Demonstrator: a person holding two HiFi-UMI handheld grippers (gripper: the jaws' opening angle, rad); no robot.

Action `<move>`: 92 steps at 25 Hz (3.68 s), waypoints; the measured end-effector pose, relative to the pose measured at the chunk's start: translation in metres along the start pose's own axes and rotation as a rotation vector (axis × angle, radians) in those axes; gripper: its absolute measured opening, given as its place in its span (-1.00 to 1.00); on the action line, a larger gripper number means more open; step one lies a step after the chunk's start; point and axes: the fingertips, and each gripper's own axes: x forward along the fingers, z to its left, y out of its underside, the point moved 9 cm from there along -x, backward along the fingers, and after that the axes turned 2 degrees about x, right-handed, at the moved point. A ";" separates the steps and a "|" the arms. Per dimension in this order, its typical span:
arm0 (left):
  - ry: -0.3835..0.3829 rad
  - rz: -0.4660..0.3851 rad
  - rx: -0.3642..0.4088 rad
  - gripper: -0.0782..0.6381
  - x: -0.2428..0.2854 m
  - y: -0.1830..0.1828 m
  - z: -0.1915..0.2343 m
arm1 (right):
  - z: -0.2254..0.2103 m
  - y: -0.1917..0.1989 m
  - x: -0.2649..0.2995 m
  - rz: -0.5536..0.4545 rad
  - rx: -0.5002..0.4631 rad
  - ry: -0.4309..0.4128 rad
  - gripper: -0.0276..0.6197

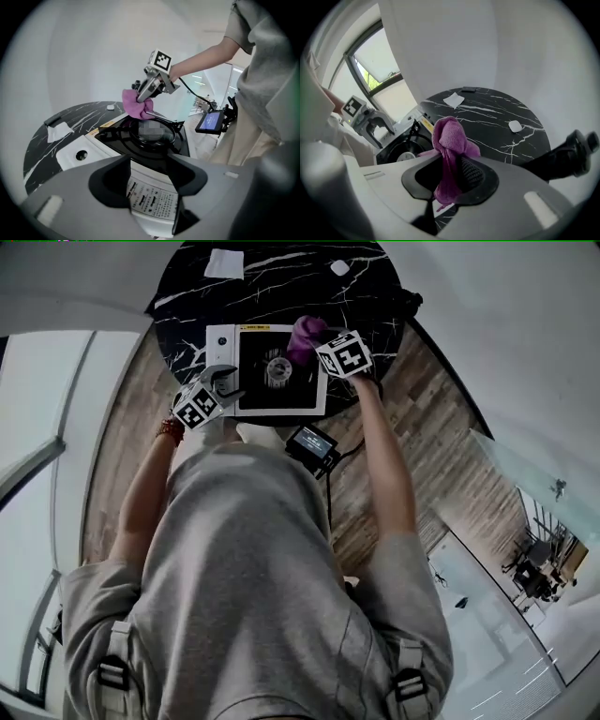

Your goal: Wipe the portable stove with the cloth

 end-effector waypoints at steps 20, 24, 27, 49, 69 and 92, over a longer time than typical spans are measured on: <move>-0.068 -0.039 -0.131 -0.07 -0.002 0.007 0.001 | 0.016 -0.024 0.049 0.257 -0.388 -0.069 -0.64; -0.062 -0.037 -0.131 -0.07 -0.001 0.006 0.004 | 0.021 -0.027 0.047 0.300 -0.433 -0.078 -0.64; -0.057 -0.037 -0.130 -0.07 -0.001 0.007 0.005 | 0.023 -0.028 0.049 0.326 -0.457 -0.076 -0.64; -0.062 -0.046 -0.139 -0.07 -0.003 0.007 0.005 | 0.066 -0.052 0.068 0.304 -0.582 -0.113 -0.64; -0.069 -0.071 -0.141 -0.09 -0.005 0.009 0.006 | 0.102 -0.066 0.082 0.246 -0.599 -0.138 -0.64; 0.051 -0.127 -0.104 -0.12 -0.014 0.015 0.005 | 0.154 -0.080 0.073 0.242 -0.720 -0.041 -0.63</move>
